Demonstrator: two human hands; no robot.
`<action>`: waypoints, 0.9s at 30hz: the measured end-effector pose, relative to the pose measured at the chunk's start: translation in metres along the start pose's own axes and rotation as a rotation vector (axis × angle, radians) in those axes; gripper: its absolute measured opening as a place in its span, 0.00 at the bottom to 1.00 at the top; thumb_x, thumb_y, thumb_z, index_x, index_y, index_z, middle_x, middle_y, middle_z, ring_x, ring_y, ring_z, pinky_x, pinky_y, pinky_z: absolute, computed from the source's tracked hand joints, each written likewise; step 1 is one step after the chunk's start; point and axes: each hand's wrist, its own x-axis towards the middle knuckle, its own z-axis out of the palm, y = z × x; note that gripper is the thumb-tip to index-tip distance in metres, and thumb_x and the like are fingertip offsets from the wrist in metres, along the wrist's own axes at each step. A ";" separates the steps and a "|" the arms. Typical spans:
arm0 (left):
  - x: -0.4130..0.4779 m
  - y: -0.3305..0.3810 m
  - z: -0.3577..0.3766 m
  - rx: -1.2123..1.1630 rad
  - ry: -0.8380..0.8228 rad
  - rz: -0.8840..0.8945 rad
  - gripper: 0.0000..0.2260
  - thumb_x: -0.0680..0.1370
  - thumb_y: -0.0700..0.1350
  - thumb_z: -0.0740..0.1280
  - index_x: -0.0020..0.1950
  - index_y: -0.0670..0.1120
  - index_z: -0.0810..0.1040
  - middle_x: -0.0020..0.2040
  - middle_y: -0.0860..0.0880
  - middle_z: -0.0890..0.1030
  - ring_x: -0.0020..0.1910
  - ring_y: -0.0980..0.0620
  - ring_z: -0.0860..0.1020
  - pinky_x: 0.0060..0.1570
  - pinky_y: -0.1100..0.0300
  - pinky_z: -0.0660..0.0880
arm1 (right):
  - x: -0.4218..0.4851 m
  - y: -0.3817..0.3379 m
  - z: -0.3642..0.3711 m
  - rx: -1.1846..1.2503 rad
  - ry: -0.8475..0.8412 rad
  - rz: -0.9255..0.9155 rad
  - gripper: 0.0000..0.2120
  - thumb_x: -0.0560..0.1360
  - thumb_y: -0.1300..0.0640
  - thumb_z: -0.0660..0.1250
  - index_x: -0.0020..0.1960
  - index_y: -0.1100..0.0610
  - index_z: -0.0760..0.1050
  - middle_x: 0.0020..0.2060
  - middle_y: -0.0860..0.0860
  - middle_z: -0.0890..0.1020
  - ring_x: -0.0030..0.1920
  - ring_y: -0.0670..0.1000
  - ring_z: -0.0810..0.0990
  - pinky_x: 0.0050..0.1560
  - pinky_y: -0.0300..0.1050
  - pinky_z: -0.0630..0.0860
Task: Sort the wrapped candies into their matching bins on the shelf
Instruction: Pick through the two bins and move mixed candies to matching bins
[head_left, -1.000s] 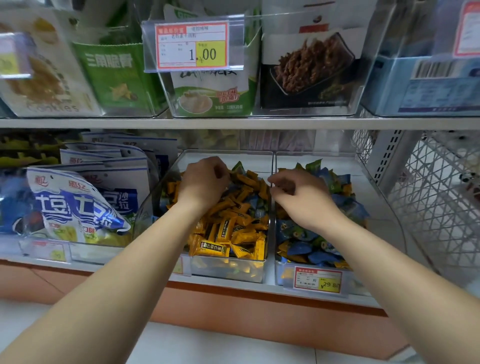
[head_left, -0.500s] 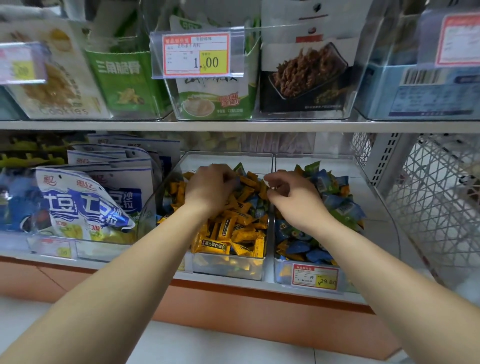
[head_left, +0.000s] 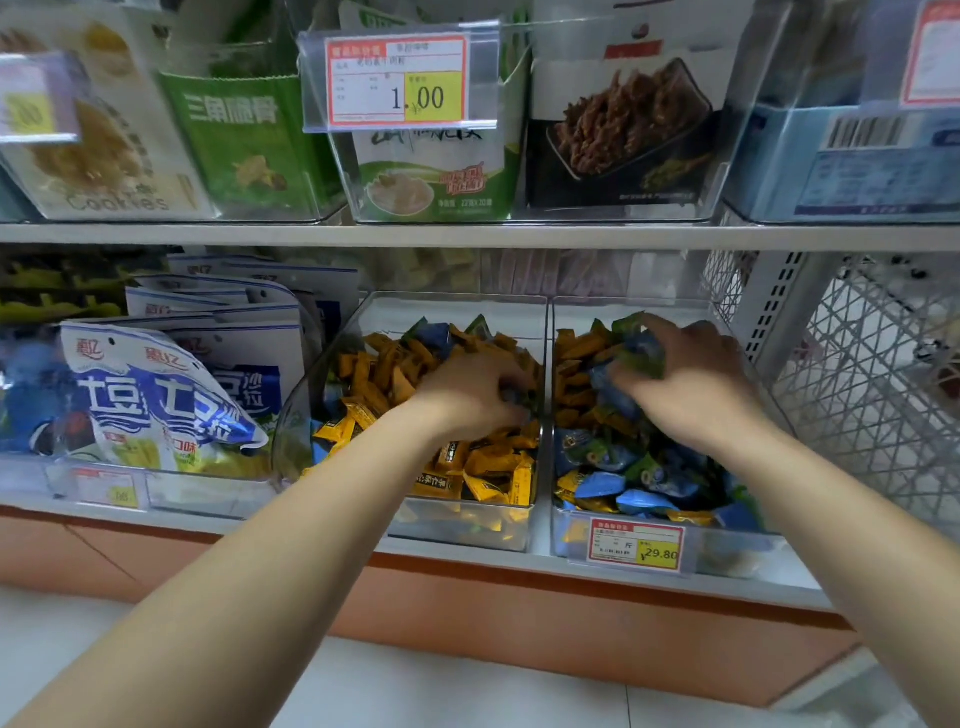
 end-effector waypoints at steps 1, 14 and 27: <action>0.003 -0.003 0.003 0.053 -0.025 -0.003 0.13 0.76 0.54 0.71 0.59 0.53 0.82 0.54 0.55 0.80 0.54 0.54 0.77 0.51 0.58 0.75 | -0.002 0.002 0.002 -0.053 0.006 -0.031 0.30 0.74 0.37 0.64 0.72 0.46 0.66 0.59 0.57 0.73 0.62 0.62 0.71 0.56 0.52 0.71; 0.025 -0.020 0.021 0.136 -0.142 -0.045 0.32 0.71 0.57 0.76 0.73 0.56 0.71 0.71 0.48 0.71 0.67 0.45 0.72 0.62 0.54 0.71 | -0.017 -0.001 0.027 0.386 -0.127 -0.115 0.12 0.79 0.51 0.65 0.62 0.50 0.76 0.53 0.46 0.79 0.51 0.44 0.76 0.44 0.31 0.68; -0.011 -0.027 -0.024 -0.395 0.357 -0.054 0.08 0.75 0.49 0.74 0.54 0.53 0.82 0.51 0.54 0.83 0.54 0.52 0.80 0.54 0.54 0.76 | -0.013 -0.027 0.023 0.493 -0.083 -0.201 0.11 0.78 0.52 0.66 0.58 0.42 0.76 0.53 0.43 0.79 0.53 0.42 0.77 0.48 0.33 0.71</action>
